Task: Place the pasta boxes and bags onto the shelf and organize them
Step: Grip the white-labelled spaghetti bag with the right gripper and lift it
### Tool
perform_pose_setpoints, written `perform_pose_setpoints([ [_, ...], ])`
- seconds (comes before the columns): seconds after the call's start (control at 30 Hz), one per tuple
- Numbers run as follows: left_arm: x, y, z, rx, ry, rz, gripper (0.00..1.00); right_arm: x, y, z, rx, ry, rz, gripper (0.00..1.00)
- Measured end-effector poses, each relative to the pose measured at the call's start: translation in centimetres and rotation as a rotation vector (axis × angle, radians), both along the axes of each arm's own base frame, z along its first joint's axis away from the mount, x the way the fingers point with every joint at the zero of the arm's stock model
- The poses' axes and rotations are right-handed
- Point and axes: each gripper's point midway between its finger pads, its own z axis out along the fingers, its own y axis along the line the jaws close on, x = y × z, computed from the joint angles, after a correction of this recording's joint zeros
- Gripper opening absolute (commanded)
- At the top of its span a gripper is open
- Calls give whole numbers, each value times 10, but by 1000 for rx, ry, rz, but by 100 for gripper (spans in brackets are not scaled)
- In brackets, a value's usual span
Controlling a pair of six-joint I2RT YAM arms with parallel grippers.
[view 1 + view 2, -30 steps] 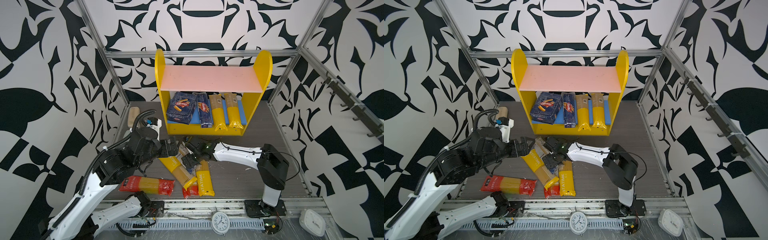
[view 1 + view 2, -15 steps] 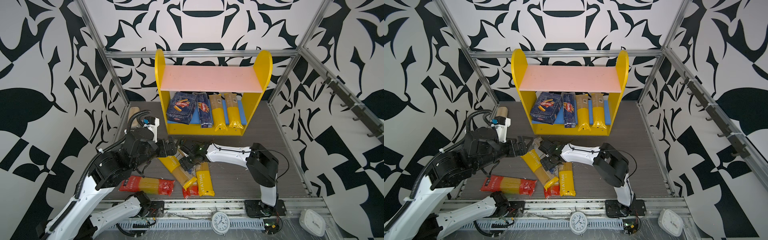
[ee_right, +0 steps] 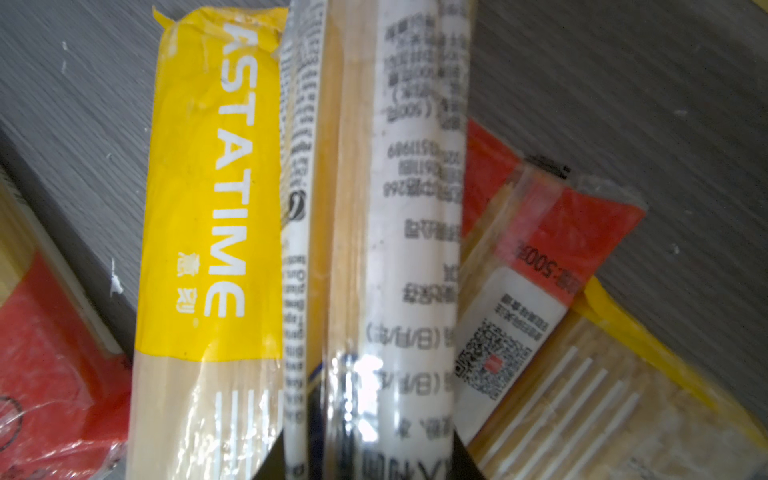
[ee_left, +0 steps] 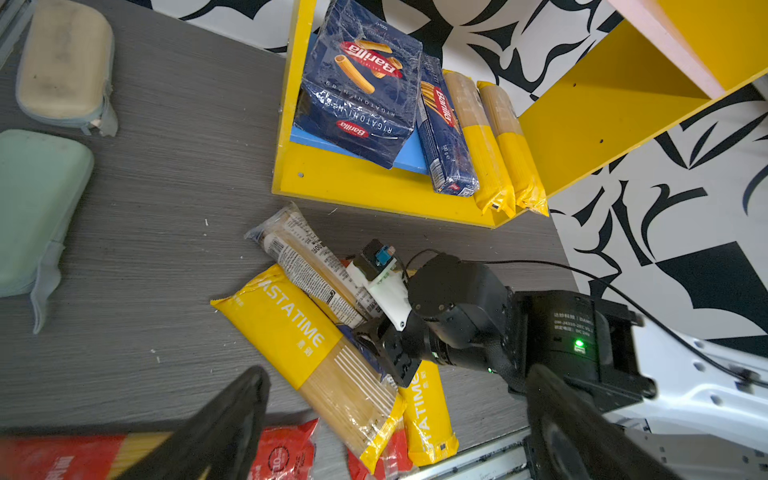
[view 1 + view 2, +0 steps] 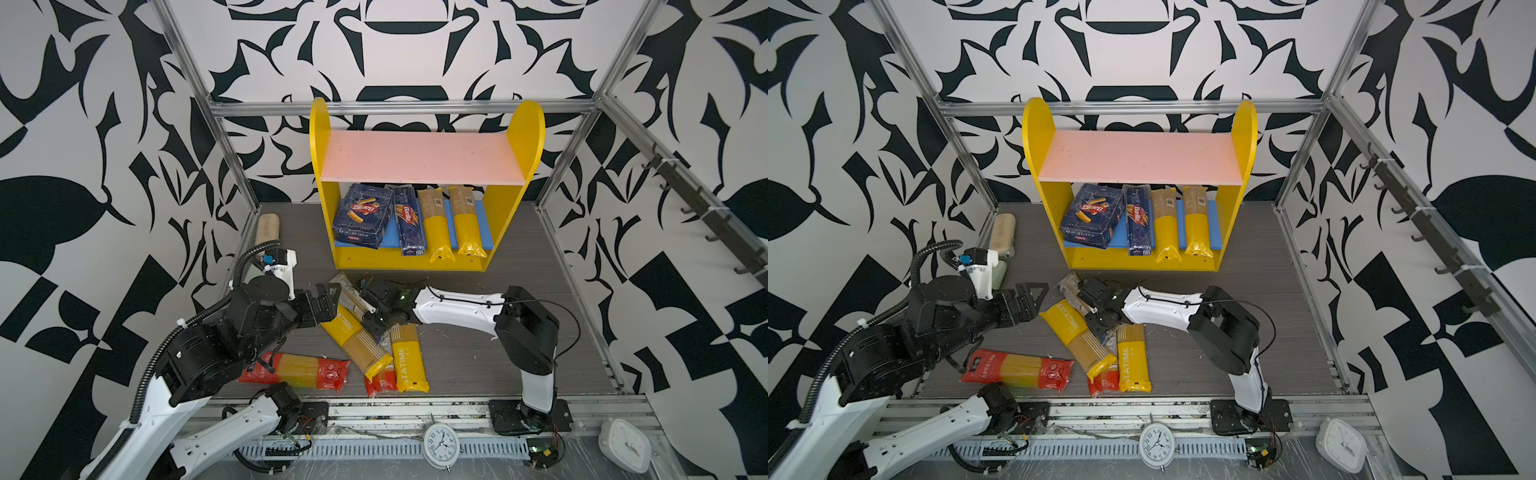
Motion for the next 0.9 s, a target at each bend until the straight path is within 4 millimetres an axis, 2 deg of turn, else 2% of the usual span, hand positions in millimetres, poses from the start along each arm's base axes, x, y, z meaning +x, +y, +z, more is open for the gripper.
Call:
perform_pose_setpoints([
  [0.13, 1, 1, -2, 0, 3, 12, 99, -4, -5, 2, -6, 4, 1, 0],
  [0.37, 2, 0, -4, 1, 13, 15, 99, -21, -29, 18, -26, 39, 6, 0],
  [0.57, 3, -1, -5, 6, 16, 15, 99, -35, -47, 48, 15, 39, 2, 0],
  [0.9, 6, -4, -9, 19, 28, 15, 99, -45, -72, 114, 142, -26, -27, 0],
])
